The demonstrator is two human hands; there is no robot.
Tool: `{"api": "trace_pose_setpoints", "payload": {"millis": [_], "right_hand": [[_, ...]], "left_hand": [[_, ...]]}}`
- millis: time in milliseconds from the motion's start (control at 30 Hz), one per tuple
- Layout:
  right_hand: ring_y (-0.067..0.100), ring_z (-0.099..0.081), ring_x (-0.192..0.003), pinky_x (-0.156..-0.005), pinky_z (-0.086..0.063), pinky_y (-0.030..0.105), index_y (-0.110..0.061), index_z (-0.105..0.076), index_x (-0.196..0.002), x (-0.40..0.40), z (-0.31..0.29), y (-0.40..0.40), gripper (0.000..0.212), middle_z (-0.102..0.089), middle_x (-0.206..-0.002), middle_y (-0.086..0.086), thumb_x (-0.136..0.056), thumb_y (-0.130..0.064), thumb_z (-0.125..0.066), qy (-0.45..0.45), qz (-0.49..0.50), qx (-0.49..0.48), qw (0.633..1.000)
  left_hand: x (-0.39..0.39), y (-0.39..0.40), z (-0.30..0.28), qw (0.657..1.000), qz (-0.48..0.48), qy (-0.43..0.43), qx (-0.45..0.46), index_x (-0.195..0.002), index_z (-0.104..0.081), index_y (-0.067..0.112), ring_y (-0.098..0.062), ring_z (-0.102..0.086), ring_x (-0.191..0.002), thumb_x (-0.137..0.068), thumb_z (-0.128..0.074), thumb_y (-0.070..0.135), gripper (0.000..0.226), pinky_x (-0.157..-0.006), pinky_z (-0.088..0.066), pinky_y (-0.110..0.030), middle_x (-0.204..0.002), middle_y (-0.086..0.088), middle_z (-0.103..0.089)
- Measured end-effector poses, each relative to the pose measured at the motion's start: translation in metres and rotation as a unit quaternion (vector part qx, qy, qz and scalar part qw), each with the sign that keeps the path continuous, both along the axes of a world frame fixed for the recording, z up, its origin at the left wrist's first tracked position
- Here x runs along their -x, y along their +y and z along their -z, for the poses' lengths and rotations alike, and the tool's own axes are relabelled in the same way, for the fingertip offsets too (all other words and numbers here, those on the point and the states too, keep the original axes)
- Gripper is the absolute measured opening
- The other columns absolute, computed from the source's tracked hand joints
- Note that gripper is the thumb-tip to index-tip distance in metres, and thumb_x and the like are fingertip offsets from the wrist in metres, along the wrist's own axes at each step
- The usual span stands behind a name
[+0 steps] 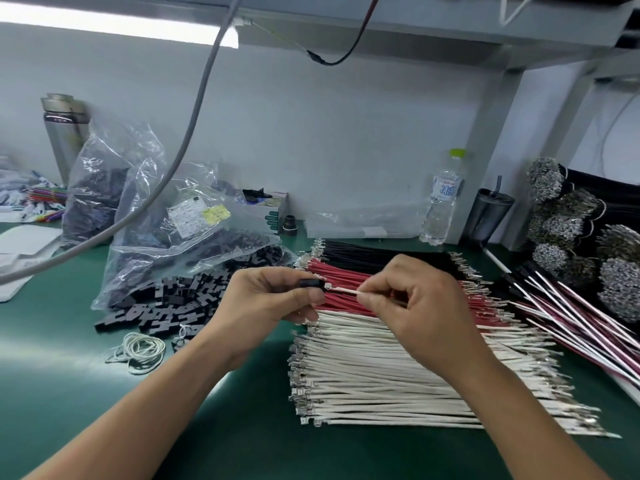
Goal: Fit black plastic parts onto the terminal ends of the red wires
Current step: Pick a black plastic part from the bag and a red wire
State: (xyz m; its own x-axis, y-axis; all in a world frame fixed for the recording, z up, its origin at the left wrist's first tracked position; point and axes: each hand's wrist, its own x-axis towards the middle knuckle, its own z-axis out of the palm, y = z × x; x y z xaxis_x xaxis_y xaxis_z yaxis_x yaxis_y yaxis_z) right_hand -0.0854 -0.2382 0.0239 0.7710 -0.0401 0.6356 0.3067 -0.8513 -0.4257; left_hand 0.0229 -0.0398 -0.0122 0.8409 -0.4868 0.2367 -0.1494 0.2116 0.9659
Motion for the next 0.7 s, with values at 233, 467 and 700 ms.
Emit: {"api": "trace_pose_setpoints", "payload": {"millis": [233, 467, 700], "right_hand": [[0.010, -0.059, -0.074, -0.059, -0.046, 0.026, -0.029, -0.073, -0.084, -0.004, 0.022, 0.004, 0.008, -0.057, -0.081, -0.016, -0.091, -0.025, -0.073, -0.042, 0.015, 0.014, 0.999], [0.006, -0.058, -0.075, -0.059, -0.044, 0.020, -0.030, -0.070, -0.086, -0.004, 0.024, 0.006, 0.009, -0.056, -0.084, -0.016, -0.094, -0.026, -0.068, -0.023, 0.036, 0.040, 0.998], [0.005, -0.056, -0.073, -0.061, -0.045, 0.023, -0.027, -0.070, -0.082, -0.009, 0.027, 0.009, 0.011, -0.056, -0.081, -0.016, -0.092, -0.022, -0.070, 0.003, 0.034, 0.011, 0.999]], "left_hand": [[-0.001, 0.002, 0.001, 1.000, 0.015, -0.002, -0.003, -0.093, -0.083, 0.014, -0.023, -0.075, -0.067, -0.063, -0.089, 0.027, 0.032, -0.067, -0.063, -0.028, -0.088, -0.020, -0.078], [0.001, 0.002, 0.002, 1.000, 0.011, -0.005, -0.009, -0.095, -0.082, 0.008, -0.027, -0.076, -0.069, -0.066, -0.085, 0.013, 0.030, -0.067, -0.063, -0.027, -0.090, -0.022, -0.078], [0.001, 0.003, 0.001, 0.998, 0.001, -0.056, -0.040, -0.091, -0.084, 0.013, -0.026, -0.074, -0.067, -0.068, -0.084, 0.009, 0.024, -0.067, -0.062, -0.026, -0.084, -0.018, -0.078]]}}
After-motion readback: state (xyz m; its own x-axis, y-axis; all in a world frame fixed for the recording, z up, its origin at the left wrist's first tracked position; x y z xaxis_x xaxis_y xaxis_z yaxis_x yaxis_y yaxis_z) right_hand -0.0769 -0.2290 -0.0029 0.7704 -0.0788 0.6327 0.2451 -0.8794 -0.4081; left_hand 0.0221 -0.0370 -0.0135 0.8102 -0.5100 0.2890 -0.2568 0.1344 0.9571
